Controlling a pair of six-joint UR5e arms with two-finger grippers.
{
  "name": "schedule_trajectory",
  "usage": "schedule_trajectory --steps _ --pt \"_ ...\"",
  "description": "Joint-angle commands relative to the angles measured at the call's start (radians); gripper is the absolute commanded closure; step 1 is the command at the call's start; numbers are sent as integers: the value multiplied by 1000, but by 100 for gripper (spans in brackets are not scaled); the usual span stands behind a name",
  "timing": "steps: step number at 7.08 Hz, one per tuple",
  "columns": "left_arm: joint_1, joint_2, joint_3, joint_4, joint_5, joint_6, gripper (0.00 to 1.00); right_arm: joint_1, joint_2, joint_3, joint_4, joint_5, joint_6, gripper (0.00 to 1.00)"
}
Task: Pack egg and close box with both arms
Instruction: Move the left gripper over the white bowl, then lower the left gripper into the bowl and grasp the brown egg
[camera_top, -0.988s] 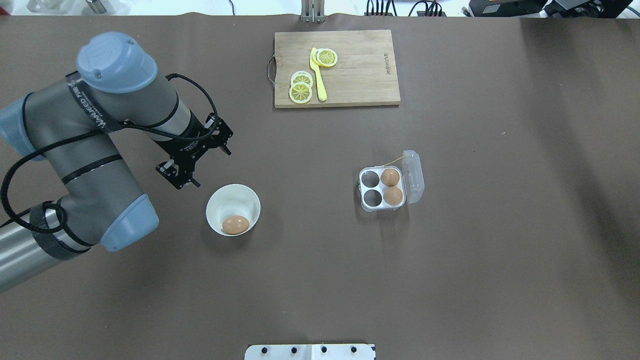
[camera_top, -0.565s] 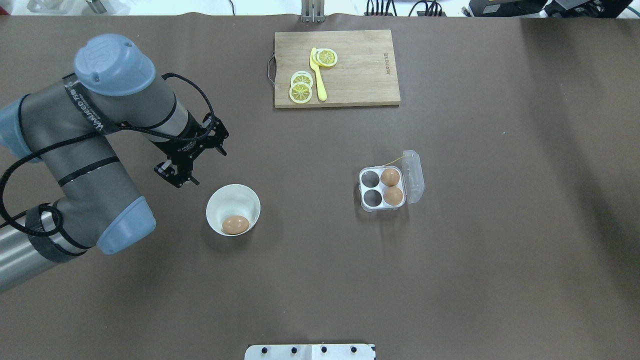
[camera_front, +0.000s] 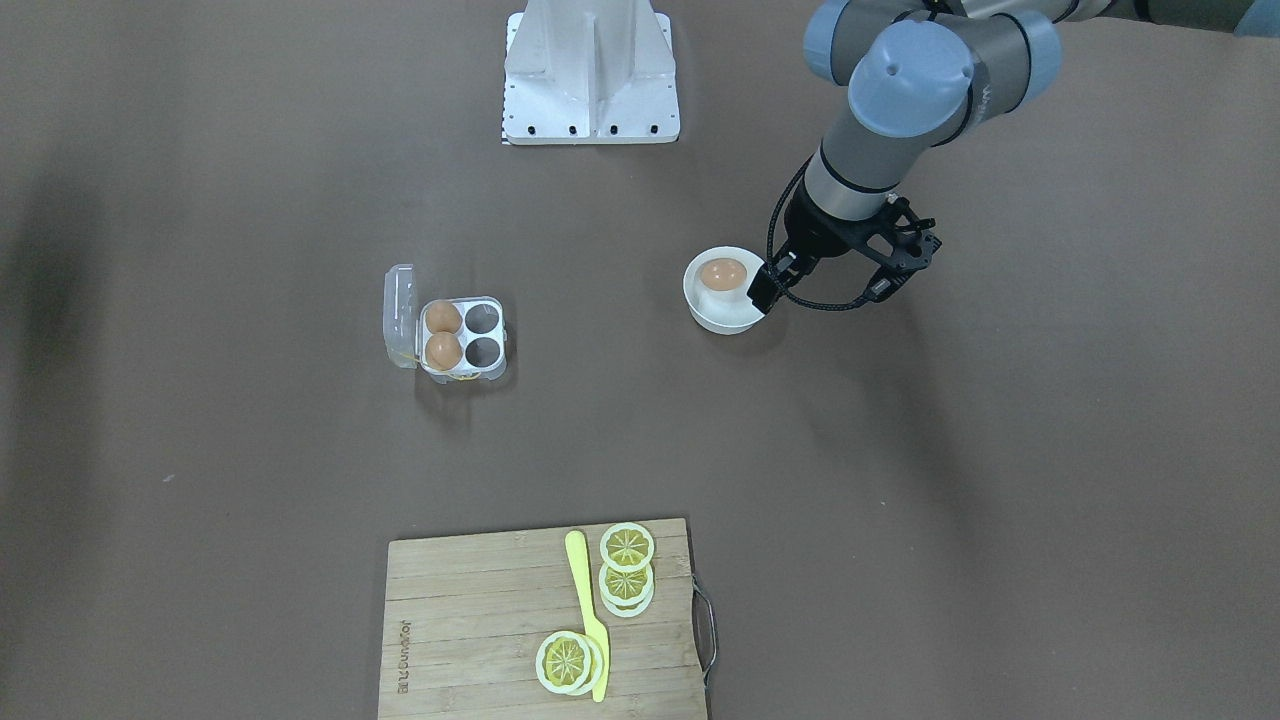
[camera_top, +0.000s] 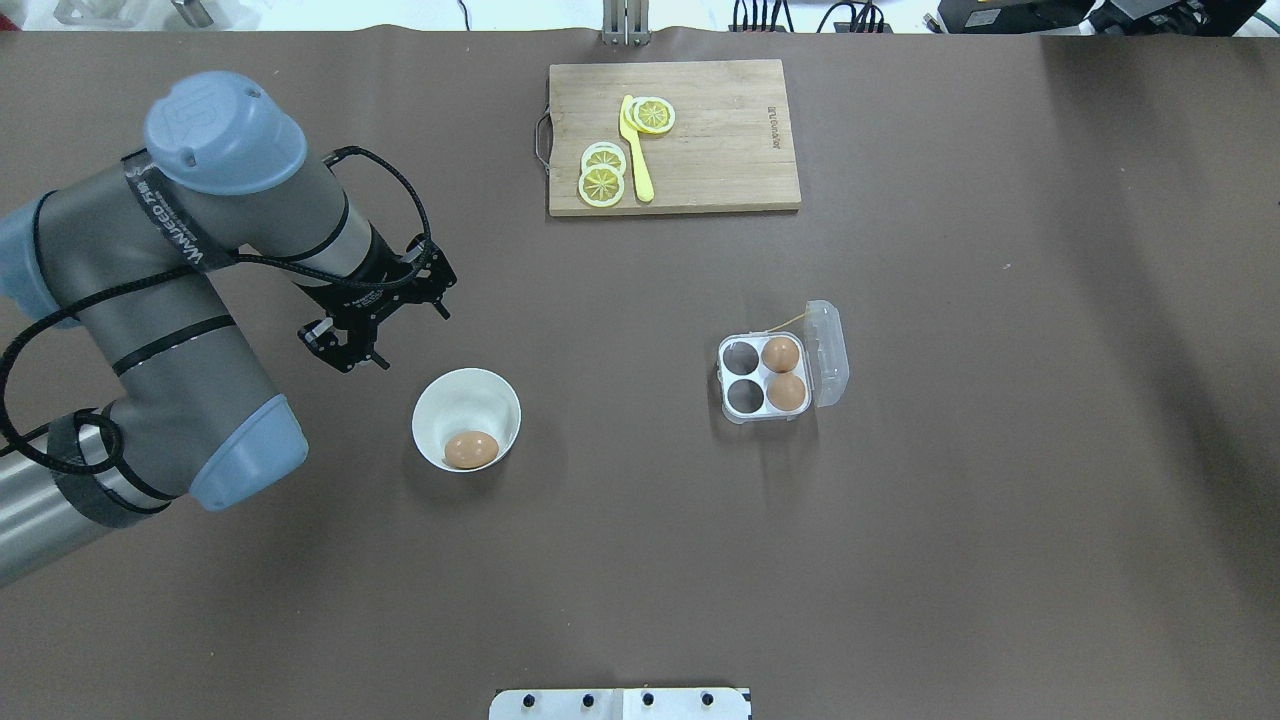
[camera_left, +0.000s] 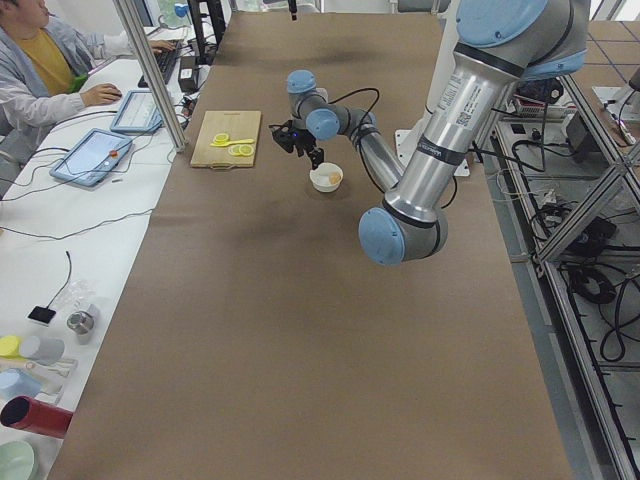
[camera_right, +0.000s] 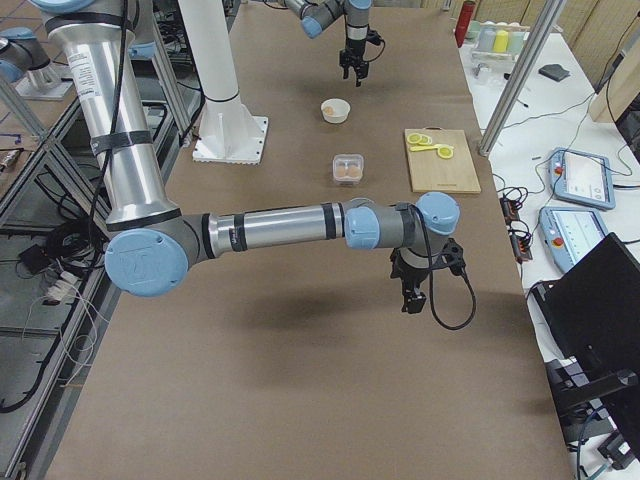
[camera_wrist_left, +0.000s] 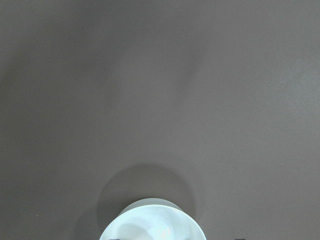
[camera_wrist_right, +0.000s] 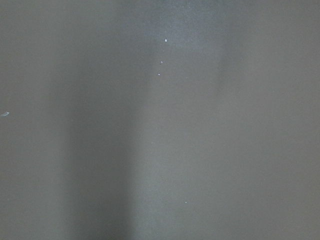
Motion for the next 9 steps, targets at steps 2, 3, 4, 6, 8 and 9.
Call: schedule_trajectory --steps 2,3,4,6,8,9 --pt "33 -5 14 -4 47 -141 41 0 0 3 0 2 3 0" --pt "77 -5 14 -4 91 -170 41 0 0 5 0 0 3 0" --pt "108 -6 11 -2 114 -273 39 0 -3 6 0 0 3 0" --pt "177 -3 12 1 160 -363 39 0 -3 9 0 0 3 0" --pt "214 -13 26 0 175 -368 39 0 -3 11 0 0 3 0" --pt "214 -13 32 -2 175 -369 38 0 -3 11 0 0 3 0"
